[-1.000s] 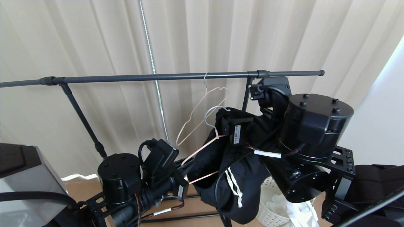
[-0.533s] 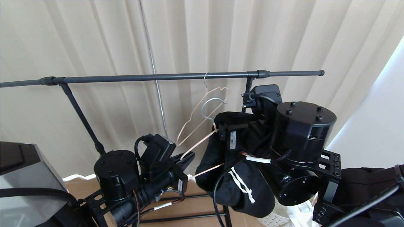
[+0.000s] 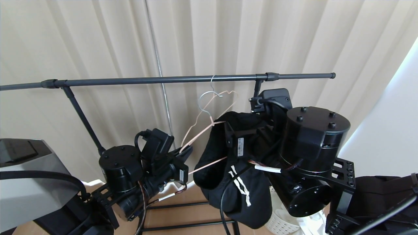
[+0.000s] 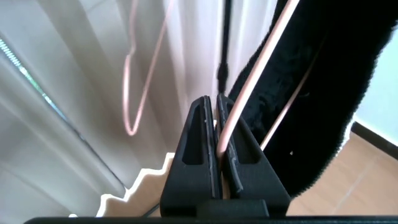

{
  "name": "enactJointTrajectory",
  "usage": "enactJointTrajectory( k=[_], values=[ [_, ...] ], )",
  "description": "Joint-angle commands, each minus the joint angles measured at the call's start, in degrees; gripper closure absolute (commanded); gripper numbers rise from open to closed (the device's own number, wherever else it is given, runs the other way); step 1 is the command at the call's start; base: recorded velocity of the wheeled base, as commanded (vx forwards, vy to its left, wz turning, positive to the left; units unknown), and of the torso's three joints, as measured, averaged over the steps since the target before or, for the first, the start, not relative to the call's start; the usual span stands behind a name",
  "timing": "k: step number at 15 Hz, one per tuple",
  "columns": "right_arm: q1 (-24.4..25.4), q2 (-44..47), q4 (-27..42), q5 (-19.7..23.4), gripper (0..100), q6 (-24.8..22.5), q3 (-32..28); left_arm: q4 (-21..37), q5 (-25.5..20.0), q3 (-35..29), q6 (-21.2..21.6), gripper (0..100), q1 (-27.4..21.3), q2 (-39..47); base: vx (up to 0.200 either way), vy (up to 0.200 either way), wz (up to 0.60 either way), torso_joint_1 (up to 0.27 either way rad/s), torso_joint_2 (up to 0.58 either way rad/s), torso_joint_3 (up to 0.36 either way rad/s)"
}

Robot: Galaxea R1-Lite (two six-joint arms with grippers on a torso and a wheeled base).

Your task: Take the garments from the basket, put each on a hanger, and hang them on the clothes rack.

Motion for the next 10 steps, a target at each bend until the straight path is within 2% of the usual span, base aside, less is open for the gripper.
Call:
enactJointTrajectory(
  k=[1,4,6,7,9,10],
  values=[
    [0.7,-0.6,0.0,0.0,0,-0.2,0.2,0.0,0.8,-1.7,-0.7,100,0.4,1.0,0.000,0.000,0.00,0.000,0.00,0.000],
    [1.2,-1.5,0.2,0.1,0,-0.5,1.0,0.0,0.8,-2.1,-0.7,100,1.0,0.6,0.000,0.000,0.00,0.000,0.00,0.000],
    [0.5,-4.4,0.5,1.3,0,-2.2,3.2,-0.1,0.2,-0.8,-0.6,100,1.0,0.3,0.000,0.000,0.00,0.000,0.00,0.000],
    [-1.5,-7.0,0.9,4.5,0,-3.9,5.3,-0.1,-0.4,0.4,-0.2,100,1.1,-0.5,0.000,0.000,0.00,0.000,0.00,0.000],
    [-7.8,-13.9,2.0,18.0,0,-9.1,10.2,-0.1,-4.0,2.7,1.2,100,1.7,-2.4,0.000,0.000,0.00,0.000,0.00,0.000],
    [-10.8,-17.5,5.9,23.2,0,-11.0,11.1,-0.1,-5.5,3.7,2.0,100,2.2,-3.2,0.000,0.000,0.00,0.000,0.00,0.000]
  ],
)
